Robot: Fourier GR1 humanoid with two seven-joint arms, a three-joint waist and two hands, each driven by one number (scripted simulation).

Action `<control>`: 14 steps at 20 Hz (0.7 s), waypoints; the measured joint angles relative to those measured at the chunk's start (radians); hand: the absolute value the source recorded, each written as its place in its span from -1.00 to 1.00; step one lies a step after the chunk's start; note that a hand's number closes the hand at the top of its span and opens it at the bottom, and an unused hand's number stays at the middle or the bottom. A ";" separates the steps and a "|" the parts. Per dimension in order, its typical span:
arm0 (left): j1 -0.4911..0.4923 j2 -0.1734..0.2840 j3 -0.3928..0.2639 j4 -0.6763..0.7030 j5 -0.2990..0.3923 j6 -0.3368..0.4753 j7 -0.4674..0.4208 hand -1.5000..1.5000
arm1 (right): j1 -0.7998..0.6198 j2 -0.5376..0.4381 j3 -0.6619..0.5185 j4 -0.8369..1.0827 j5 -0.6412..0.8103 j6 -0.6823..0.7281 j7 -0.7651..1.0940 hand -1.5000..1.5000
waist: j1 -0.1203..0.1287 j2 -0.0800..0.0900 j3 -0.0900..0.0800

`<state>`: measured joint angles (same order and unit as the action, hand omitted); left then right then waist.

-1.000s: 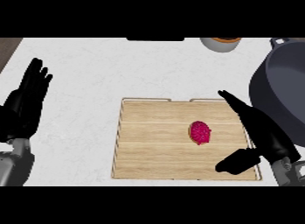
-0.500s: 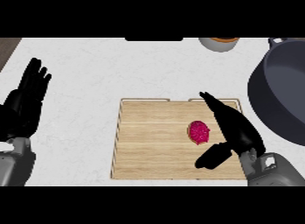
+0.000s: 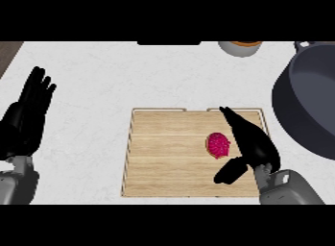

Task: Pick the cupcake from the tray and place it in the pot

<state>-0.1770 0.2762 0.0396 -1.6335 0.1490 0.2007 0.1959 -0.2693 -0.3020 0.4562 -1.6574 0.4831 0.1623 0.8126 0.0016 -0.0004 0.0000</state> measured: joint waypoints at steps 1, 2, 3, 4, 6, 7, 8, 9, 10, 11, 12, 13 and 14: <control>0.002 -0.010 -0.003 -0.003 -0.009 0.001 0.000 0.00 | -0.005 0.015 -0.010 0.013 0.013 0.007 -0.006 -1.00 | 0.000 0.000 0.000; 0.004 -0.014 0.001 -0.008 -0.011 -0.001 0.009 0.00 | 0.005 0.021 -0.017 0.016 0.025 0.012 -0.023 -1.00 | 0.000 0.000 0.000; 0.011 -0.016 0.005 -0.013 -0.014 -0.007 0.007 0.00 | 0.002 0.042 -0.013 0.036 0.044 0.008 -0.029 -1.00 | 0.000 0.000 0.000; 0.019 -0.014 0.015 -0.022 -0.010 -0.017 0.009 0.00 | 0.005 0.057 -0.013 0.038 0.061 0.010 -0.027 -1.00 | 0.000 0.000 0.000; -0.005 -0.013 0.028 -0.006 -0.011 -0.026 0.015 0.00 | 0.006 0.064 -0.035 0.062 0.076 0.019 -0.051 -1.00 | 0.000 0.000 0.000; -0.010 -0.022 0.021 -0.004 -0.022 -0.020 0.020 0.00 | 0.001 0.080 -0.036 0.086 0.091 0.015 -0.052 -1.00 | 0.000 0.000 0.000; -0.020 -0.022 0.026 0.003 -0.022 -0.024 0.023 0.00 | -0.002 0.088 -0.046 0.117 0.103 0.006 -0.072 -1.00 | 0.000 0.000 0.000; -0.032 -0.019 0.035 0.008 -0.022 -0.030 0.028 0.00 | 0.002 0.095 -0.051 0.134 0.115 0.003 -0.084 -1.00 | 0.000 0.001 0.000; -0.032 -0.026 0.033 0.010 -0.031 -0.028 0.029 0.00 | 0.006 0.104 -0.059 0.143 0.127 0.004 -0.092 -1.00 | -0.001 0.001 0.000; -0.035 -0.022 0.040 -0.002 -0.031 -0.030 0.047 0.00 | 0.003 0.108 -0.072 0.163 0.131 0.007 -0.105 -1.00 | 0.000 0.000 0.000; -0.028 -0.018 0.051 -0.003 -0.024 -0.043 0.043 0.00 | 0.009 0.112 -0.078 0.178 0.142 0.001 -0.120 -1.00 | 0.000 0.000 0.000; -0.036 -0.017 0.056 0.004 -0.028 -0.045 0.044 0.00 | 0.015 0.108 -0.091 0.189 0.143 0.005 -0.145 -1.00 | 0.000 0.000 0.000; -0.031 -0.021 0.059 0.007 -0.031 -0.049 0.037 0.00 | 0.011 0.125 -0.090 0.209 0.156 -0.001 -0.154 1.00 | 0.000 0.000 0.000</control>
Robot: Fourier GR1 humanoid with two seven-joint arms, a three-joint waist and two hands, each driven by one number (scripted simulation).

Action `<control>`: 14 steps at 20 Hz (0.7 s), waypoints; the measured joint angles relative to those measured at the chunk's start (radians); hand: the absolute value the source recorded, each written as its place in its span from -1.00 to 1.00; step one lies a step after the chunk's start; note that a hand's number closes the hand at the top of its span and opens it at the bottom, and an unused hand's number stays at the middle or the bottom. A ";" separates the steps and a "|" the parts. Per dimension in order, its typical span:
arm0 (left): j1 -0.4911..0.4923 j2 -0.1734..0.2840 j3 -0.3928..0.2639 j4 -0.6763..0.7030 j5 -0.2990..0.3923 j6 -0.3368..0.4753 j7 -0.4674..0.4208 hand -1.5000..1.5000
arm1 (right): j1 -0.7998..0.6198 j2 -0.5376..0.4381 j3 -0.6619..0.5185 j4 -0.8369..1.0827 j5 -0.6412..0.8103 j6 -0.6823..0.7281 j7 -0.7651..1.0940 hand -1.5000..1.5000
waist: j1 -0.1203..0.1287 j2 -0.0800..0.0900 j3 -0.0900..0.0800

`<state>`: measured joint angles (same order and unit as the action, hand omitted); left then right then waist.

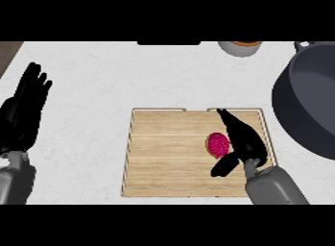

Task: Pick the cupcake from the tray and place it in the pot

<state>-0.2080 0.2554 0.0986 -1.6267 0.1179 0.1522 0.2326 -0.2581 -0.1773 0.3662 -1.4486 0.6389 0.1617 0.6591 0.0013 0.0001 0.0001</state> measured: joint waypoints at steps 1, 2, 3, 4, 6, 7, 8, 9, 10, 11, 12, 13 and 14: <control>-0.003 -0.008 -0.007 -0.003 -0.009 0.007 0.004 0.00 | -0.002 0.000 0.008 0.005 0.008 0.009 -0.014 1.00 | 0.000 0.000 0.000; -0.007 -0.008 -0.003 0.007 -0.006 0.001 -0.001 0.00 | -0.003 -0.001 0.016 0.014 0.016 0.016 -0.034 1.00 | 0.000 0.000 0.000; -0.002 -0.011 -0.003 0.007 -0.010 0.000 -0.009 0.00 | 0.001 -0.013 0.021 0.011 0.024 0.025 -0.056 1.00 | 0.000 0.000 0.000; -0.007 -0.013 -0.003 0.013 -0.014 0.001 -0.007 0.00 | -0.009 -0.018 0.019 0.028 0.032 0.028 -0.083 1.00 | 0.000 0.000 0.000; 0.004 -0.010 0.010 -0.003 -0.004 -0.014 -0.004 0.00 | -0.002 -0.007 0.026 0.027 0.059 0.023 -0.104 1.00 | 0.000 0.000 0.000; 0.000 -0.013 0.010 -0.008 -0.009 -0.011 0.005 0.00 | -0.008 -0.001 0.022 0.033 0.069 0.030 -0.112 1.00 | 0.000 0.000 0.000; 0.017 -0.015 0.012 -0.020 -0.007 -0.017 0.005 0.00 | 0.004 0.002 0.025 0.032 0.082 0.024 -0.127 1.00 | 0.001 -0.001 0.000; 0.028 -0.023 0.007 -0.033 -0.017 -0.014 0.002 0.00 | 0.013 0.009 0.028 0.035 0.096 0.015 -0.138 1.00 | 0.000 -0.002 -0.001; 0.013 -0.022 0.010 -0.026 -0.018 -0.016 0.010 0.00 | 0.012 0.017 0.027 0.025 0.102 0.029 -0.133 1.00 | 0.000 -0.002 -0.001; 0.023 -0.028 0.010 -0.022 -0.023 -0.020 -0.009 0.00 | 0.017 0.020 0.024 0.033 0.111 0.026 -0.148 1.00 | 0.000 -0.002 -0.001; 0.015 -0.034 0.010 -0.002 -0.028 -0.020 -0.022 0.00 | 0.022 0.021 0.022 0.042 0.119 0.019 -0.170 1.00 | -0.001 -0.003 -0.002; 0.018 -0.043 0.006 0.003 -0.033 -0.020 -0.028 0.00 | 0.026 0.022 0.018 0.047 0.128 0.013 -0.189 1.00 | -0.001 -0.004 -0.003; 0.013 -0.053 0.002 0.004 -0.041 -0.010 -0.025 0.00 | 0.028 0.021 0.011 0.045 0.134 0.017 -0.200 1.00 | -0.001 -0.004 -0.002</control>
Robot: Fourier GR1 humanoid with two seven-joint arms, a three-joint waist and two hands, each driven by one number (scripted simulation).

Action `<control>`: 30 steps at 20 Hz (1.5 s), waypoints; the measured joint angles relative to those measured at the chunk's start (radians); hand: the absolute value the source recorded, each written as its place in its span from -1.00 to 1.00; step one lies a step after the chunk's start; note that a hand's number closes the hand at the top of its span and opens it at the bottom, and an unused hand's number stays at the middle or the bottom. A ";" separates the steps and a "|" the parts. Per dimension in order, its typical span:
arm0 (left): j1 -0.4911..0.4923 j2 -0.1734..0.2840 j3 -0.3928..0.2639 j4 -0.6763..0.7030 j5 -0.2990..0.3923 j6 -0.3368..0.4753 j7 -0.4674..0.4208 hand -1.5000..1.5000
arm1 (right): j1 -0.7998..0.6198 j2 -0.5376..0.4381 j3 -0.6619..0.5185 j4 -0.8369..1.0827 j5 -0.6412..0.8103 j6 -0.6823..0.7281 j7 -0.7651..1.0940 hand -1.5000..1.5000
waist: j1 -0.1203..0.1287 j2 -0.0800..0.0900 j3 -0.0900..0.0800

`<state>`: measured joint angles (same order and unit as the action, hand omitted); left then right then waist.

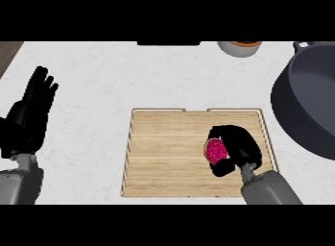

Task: Pick the cupcake from the tray and place it in the pot

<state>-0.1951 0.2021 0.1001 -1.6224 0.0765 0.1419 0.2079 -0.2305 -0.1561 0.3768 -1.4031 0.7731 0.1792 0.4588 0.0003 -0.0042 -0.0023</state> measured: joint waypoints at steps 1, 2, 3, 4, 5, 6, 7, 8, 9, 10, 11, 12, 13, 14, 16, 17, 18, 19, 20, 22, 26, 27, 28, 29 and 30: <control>0.000 0.003 0.006 -0.010 0.002 -0.002 0.008 0.00 | -0.007 0.010 -0.003 0.015 0.012 -0.002 -0.006 1.00 | 0.000 -0.001 -0.001; 0.010 0.005 0.009 -0.024 0.002 -0.006 0.009 0.00 | 0.003 0.007 0.006 -0.002 0.017 0.007 -0.013 1.00 | 0.000 -0.001 -0.001; 0.017 0.003 0.005 -0.036 -0.002 -0.002 0.014 0.00 | 0.035 -0.005 0.029 -0.041 0.020 0.017 -0.031 1.00 | -0.002 -0.001 0.000; 0.015 0.005 0.011 -0.032 0.001 -0.004 0.016 0.00 | 0.059 -0.025 0.051 -0.076 0.017 0.036 -0.060 1.00 | -0.004 -0.001 0.000; 0.018 0.006 0.010 -0.039 -0.002 -0.001 0.022 0.00 | 0.092 -0.040 0.087 -0.107 0.024 0.041 -0.092 1.00 | -0.007 -0.002 0.000; 0.026 0.005 0.008 -0.042 -0.002 -0.003 0.020 0.00 | 0.117 -0.063 0.119 -0.142 0.028 0.055 -0.128 1.00 | -0.008 -0.004 0.000; 0.026 0.003 0.008 -0.042 -0.004 0.000 0.025 0.00 | 0.147 -0.087 0.155 -0.184 0.030 0.067 -0.167 1.00 | -0.013 -0.006 0.000; 0.023 0.010 0.013 -0.049 0.000 -0.002 0.041 0.00 | 0.178 -0.117 0.182 -0.232 0.033 0.074 -0.200 1.00 | -0.016 -0.008 0.000; 0.025 0.012 0.015 -0.053 0.000 0.000 0.044 0.00 | 0.223 -0.154 0.207 -0.283 0.038 0.068 -0.238 1.00 | -0.020 -0.009 0.000; 0.018 0.013 0.018 -0.053 -0.003 0.006 0.050 0.00 | 0.265 -0.189 0.226 -0.334 0.043 0.072 -0.258 1.00 | -0.022 -0.007 0.001; 0.020 0.013 0.020 -0.051 -0.003 0.004 0.046 0.00 | 0.308 -0.222 0.240 -0.394 0.046 0.072 -0.274 1.00 | -0.023 -0.006 0.001; 0.015 0.012 0.021 -0.043 -0.005 0.005 0.041 0.00 | 0.344 -0.251 0.244 -0.464 0.040 0.079 -0.276 1.00 | -0.025 -0.005 0.001; 0.020 0.014 0.023 -0.044 0.000 -0.001 0.042 0.00 | 0.389 -0.282 0.241 -0.515 0.040 0.062 -0.295 1.00 | -0.025 -0.005 0.001; 0.019 0.017 0.025 -0.043 0.002 -0.004 0.043 0.00 | 0.418 -0.305 0.221 -0.564 0.027 0.046 -0.310 1.00 | -0.026 -0.004 0.002; 0.025 0.018 0.034 -0.041 0.005 -0.005 0.033 0.00 | 0.465 -0.305 0.183 -0.655 0.005 -0.002 -0.313 1.00 | -0.031 -0.004 0.002; 0.027 0.018 0.037 -0.038 0.008 -0.006 0.030 0.00 | 0.486 -0.306 0.161 -0.700 -0.003 -0.026 -0.312 1.00 | -0.034 -0.004 0.002; 0.034 0.022 0.042 -0.046 0.011 -0.009 0.032 0.00 | 0.508 -0.310 0.132 -0.746 -0.017 -0.047 -0.313 1.00 | -0.034 -0.005 0.002; 0.036 0.021 0.043 -0.044 0.011 -0.010 0.027 0.00 | 0.529 -0.305 0.102 -0.781 -0.036 -0.073 -0.319 1.00 | -0.036 -0.004 0.002; 0.032 0.024 0.048 -0.042 0.018 -0.013 0.030 0.00 | 0.545 -0.300 0.071 -0.819 -0.057 -0.094 -0.320 1.00 | -0.037 -0.004 0.002; 0.029 0.022 0.049 -0.039 0.018 -0.012 0.031 0.00 | 0.563 -0.297 -0.010 -0.893 -0.093 -0.128 -0.313 1.00 | -0.038 -0.003 0.003; 0.012 0.021 0.046 -0.035 0.015 -0.010 0.040 0.00 | 0.569 -0.281 -0.179 -0.914 -0.150 -0.188 -0.337 1.00 | -0.030 0.000 0.003; 0.017 0.021 0.045 -0.042 0.017 -0.014 0.039 0.00 | 0.571 -0.279 -0.225 -0.916 -0.175 -0.195 -0.343 1.00 | -0.028 0.000 0.003; 0.008 0.019 0.042 -0.036 0.015 -0.014 0.038 0.00 | 0.571 -0.282 -0.276 -0.913 -0.206 -0.199 -0.353 1.00 | -0.027 0.001 0.003; 0.008 0.017 0.036 -0.041 0.013 -0.015 0.041 0.00 | 0.570 -0.282 -0.321 -0.907 -0.234 -0.202 -0.365 1.00 | -0.023 0.001 0.003; 0.007 0.015 0.033 -0.036 0.010 -0.016 0.037 0.00 | 0.557 -0.288 -0.370 -0.914 -0.280 -0.189 -0.355 1.00 | -0.020 0.002 0.003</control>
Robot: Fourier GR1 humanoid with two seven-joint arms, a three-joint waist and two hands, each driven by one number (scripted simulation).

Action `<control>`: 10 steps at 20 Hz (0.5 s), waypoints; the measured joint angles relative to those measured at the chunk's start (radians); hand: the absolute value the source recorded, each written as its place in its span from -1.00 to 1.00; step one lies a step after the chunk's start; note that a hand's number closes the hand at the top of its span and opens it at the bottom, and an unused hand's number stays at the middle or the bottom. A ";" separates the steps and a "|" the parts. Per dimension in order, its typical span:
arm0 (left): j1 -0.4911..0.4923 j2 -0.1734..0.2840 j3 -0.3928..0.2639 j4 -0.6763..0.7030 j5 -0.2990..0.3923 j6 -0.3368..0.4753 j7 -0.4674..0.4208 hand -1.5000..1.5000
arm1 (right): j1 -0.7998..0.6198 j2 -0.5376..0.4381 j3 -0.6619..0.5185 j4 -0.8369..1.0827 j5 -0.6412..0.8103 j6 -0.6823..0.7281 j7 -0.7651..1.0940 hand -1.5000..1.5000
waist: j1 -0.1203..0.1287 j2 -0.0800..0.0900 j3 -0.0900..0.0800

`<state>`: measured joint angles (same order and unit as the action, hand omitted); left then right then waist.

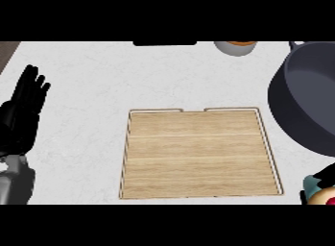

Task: Pick the cupcake from the tray and place it in the pot

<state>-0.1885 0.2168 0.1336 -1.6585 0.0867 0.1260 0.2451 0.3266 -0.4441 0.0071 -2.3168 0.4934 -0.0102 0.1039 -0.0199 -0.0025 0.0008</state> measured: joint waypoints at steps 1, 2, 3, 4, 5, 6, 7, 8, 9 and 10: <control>-0.010 0.003 0.007 0.023 0.000 -0.004 -0.014 0.00 | -0.010 -0.002 -0.044 0.009 -0.041 0.006 0.000 1.00 | 0.002 0.001 0.000; 0.003 -0.003 0.001 0.020 -0.004 -0.005 -0.026 0.00 | -0.027 -0.004 -0.086 0.029 -0.080 0.013 -0.003 1.00 | 0.005 0.001 0.000; -0.005 -0.004 0.000 0.024 -0.007 -0.002 -0.023 0.00 | -0.050 -0.013 -0.134 0.048 -0.125 0.024 0.000 1.00 | 0.007 0.001 0.000; 0.000 -0.009 -0.005 0.023 -0.014 -0.001 -0.027 0.00 | -0.049 -0.017 -0.175 0.058 -0.162 0.038 -0.007 1.00 | 0.008 0.001 -0.001; -0.010 -0.010 -0.005 0.040 -0.015 -0.003 -0.036 0.00 | -0.077 -0.026 -0.211 0.088 -0.201 0.053 -0.009 1.00 | 0.010 0.002 -0.001; -0.008 -0.005 -0.003 0.024 -0.010 -0.008 -0.021 0.00 | -0.101 -0.038 -0.249 0.118 -0.244 0.069 -0.011 1.00 | 0.013 0.002 -0.001; -0.012 -0.001 0.003 0.030 -0.006 -0.012 -0.022 0.00 | -0.132 -0.049 -0.277 0.154 -0.272 0.082 -0.007 1.00 | 0.015 0.002 -0.001; 0.000 -0.002 0.001 0.015 -0.005 -0.016 -0.018 0.00 | -0.168 -0.062 -0.298 0.193 -0.289 0.093 -0.002 1.00 | 0.018 0.002 -0.001; 0.002 -0.003 0.002 0.016 -0.005 -0.017 -0.022 0.00 | -0.191 -0.063 -0.311 0.233 -0.294 0.099 -0.015 1.00 | 0.019 0.002 -0.001; -0.007 -0.009 -0.001 0.023 -0.010 -0.012 -0.022 0.00 | -0.220 -0.075 -0.333 0.280 -0.314 0.111 -0.024 1.00 | 0.020 0.003 -0.001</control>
<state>-0.1957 0.2083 0.1324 -1.6359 0.0768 0.1136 0.2231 0.1062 -0.5191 -0.3263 -2.0370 0.1795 0.1007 0.0802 0.0002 0.0003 0.0001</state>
